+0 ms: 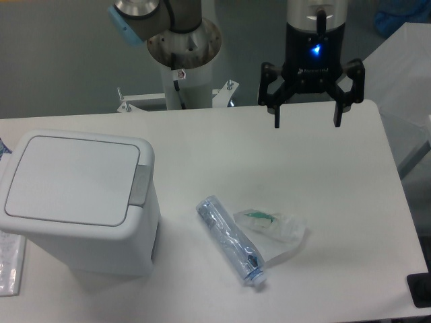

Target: Open the trash can

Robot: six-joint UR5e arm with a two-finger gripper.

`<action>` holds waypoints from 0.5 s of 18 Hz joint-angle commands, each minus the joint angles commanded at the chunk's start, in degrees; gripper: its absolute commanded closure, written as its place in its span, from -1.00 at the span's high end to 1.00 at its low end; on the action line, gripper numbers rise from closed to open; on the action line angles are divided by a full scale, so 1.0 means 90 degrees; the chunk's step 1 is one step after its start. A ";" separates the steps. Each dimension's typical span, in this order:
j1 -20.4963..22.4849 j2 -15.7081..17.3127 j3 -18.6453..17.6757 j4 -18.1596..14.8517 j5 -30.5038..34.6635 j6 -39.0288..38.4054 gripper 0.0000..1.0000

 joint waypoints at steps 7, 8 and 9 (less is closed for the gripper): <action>-0.0010 -0.0019 0.0000 0.0000 -0.0116 -0.0175 1.00; -0.0039 -0.0039 0.0000 0.0000 -0.0233 -0.0234 1.00; -0.0039 -0.0078 -0.0010 0.0000 -0.0312 -0.0341 1.00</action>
